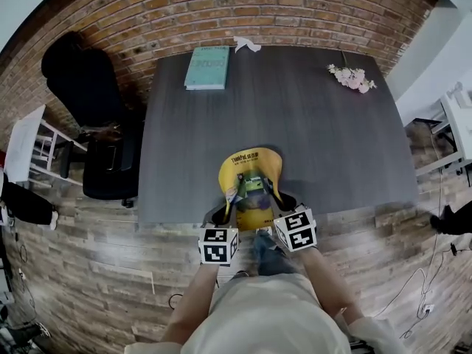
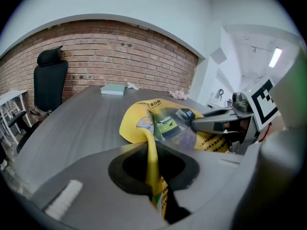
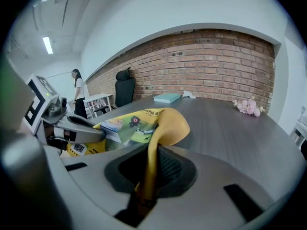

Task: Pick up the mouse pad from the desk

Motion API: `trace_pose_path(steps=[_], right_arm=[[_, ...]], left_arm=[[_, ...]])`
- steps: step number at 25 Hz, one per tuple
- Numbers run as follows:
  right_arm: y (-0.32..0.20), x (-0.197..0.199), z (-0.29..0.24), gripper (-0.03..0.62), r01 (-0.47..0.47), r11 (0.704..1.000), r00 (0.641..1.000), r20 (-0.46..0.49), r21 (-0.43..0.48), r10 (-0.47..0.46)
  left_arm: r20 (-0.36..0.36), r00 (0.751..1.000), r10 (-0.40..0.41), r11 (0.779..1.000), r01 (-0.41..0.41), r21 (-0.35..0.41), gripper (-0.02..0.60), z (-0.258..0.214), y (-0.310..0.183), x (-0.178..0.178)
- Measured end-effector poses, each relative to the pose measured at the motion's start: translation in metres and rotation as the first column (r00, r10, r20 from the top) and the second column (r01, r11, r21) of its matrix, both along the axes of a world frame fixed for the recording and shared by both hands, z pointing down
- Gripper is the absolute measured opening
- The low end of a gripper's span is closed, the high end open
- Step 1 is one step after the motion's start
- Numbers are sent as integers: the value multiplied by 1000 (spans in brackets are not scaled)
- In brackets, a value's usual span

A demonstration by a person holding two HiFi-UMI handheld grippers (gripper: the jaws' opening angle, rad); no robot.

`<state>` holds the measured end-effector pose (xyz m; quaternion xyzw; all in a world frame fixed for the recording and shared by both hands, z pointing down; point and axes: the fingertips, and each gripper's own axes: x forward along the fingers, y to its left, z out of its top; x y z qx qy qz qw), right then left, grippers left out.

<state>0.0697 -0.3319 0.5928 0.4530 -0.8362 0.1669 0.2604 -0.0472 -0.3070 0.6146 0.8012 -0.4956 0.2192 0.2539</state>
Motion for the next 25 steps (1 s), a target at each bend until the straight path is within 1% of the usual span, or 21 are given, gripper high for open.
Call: trace_pose_path(steps=[10, 25], right_arm=[[71, -22, -22, 48, -45, 997, 999, 28, 70, 44], [193, -47, -55, 46, -79, 983, 996, 48, 165, 73]], left_arm=[[-27, 999, 36, 998, -35, 57, 32, -20, 64, -22], [-68, 996, 50, 993, -43, 106, 32, -45, 173, -51]])
